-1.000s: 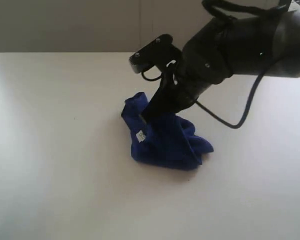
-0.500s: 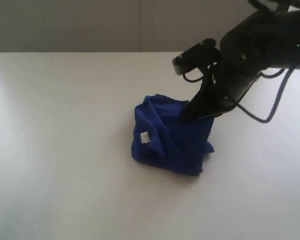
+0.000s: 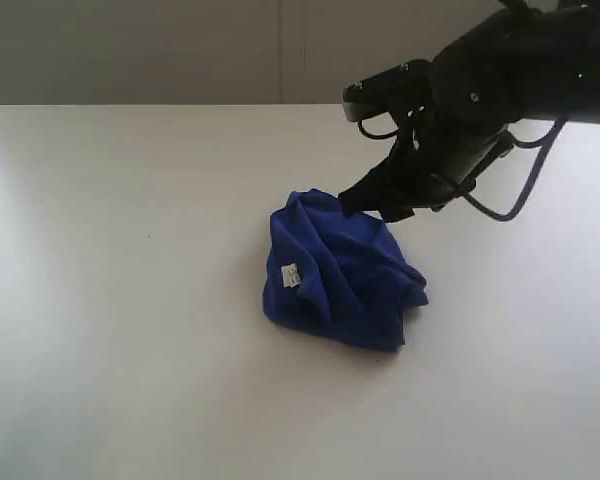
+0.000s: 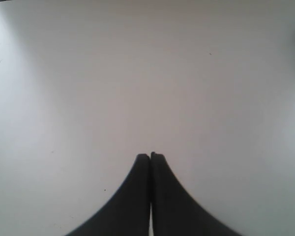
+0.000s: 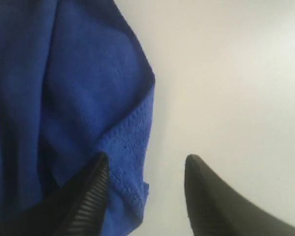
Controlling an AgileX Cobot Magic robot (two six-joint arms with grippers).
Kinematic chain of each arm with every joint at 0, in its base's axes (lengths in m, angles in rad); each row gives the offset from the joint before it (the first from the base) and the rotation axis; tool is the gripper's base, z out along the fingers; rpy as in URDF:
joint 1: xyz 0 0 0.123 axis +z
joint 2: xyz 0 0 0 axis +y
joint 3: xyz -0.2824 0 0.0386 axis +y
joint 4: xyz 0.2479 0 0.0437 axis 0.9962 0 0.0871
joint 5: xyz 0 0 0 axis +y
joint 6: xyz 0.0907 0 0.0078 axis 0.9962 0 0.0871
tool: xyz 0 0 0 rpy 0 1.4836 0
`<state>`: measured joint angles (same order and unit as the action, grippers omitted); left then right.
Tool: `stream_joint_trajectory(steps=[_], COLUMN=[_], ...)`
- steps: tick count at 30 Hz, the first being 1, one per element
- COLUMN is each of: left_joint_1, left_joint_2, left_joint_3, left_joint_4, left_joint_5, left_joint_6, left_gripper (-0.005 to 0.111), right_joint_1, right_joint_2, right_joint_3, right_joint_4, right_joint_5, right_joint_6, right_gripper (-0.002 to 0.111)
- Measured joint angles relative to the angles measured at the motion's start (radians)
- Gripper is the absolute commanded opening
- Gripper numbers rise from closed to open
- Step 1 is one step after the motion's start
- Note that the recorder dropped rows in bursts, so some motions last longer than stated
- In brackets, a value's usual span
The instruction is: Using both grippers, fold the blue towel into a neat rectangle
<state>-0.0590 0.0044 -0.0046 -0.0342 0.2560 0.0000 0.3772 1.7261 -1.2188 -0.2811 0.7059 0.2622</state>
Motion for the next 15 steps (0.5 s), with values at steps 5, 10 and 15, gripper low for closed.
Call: stream_joint_trajectory(steps=[5,10,15], left_joint_1=[0.0,0.0,0.0], left_joint_2=[0.0,0.0,0.0], left_joint_3=[0.0,0.0,0.0], left_joint_4=[0.0,0.0,0.0], left_joint_5=[0.0,0.0,0.0], left_joint_6=[0.0,0.0,0.0], left_gripper=[0.0,0.0,0.0], right_joint_1=[0.0,0.0,0.0], right_joint_2=[0.044,0.107,0.124], right_joint_3=[0.001,0.004,0.004], right_joint_4=[0.16,0.177,0.137], right_joint_5=[-0.013,-0.029,-0.033], right_joint_6=[-0.101,-0.133,-0.137], right_gripper=[0.046,0.046,0.04])
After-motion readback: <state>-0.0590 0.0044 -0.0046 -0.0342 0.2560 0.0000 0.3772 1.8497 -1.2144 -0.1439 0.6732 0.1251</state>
